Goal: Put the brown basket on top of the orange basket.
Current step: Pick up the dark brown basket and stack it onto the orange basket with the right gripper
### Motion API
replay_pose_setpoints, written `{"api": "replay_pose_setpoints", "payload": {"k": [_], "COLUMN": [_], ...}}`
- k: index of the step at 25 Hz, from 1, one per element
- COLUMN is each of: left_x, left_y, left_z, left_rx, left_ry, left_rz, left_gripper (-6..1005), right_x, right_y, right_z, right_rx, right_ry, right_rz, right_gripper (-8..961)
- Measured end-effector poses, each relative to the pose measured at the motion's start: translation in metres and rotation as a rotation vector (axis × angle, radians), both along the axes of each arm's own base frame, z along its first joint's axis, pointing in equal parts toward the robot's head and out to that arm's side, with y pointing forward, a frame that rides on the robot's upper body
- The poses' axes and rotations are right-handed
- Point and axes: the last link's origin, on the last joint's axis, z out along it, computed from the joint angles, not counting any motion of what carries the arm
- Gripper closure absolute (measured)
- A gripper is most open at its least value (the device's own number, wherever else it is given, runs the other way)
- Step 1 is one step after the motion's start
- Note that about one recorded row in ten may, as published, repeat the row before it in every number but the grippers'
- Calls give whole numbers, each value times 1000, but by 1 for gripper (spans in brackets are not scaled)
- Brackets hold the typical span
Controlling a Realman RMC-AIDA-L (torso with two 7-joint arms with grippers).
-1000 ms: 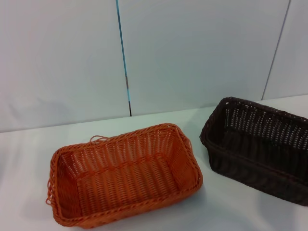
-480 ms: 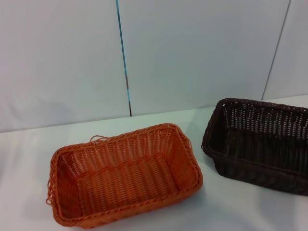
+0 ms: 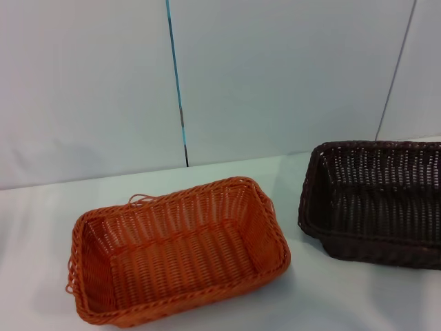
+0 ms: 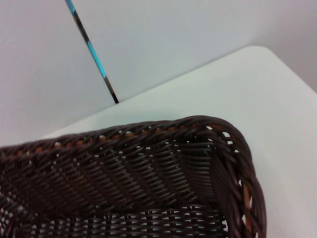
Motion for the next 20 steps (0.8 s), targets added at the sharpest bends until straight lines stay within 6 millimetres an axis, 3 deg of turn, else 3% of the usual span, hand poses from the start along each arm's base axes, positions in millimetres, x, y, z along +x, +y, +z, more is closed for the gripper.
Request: {"api": "replay_pose_setpoints", "payload": {"k": [20], "left_x": [1], "left_y": [1], "left_z": [-1], "left_rx": [0], "left_ry": [-2], "left_rz": [-2], "left_gripper": [111], "right_x": [-8], "right_y": [-12], "right_z": [46], "right_rx": [146], "right_ry": [59], "right_rz": [20], "right_gripper": [807]}}
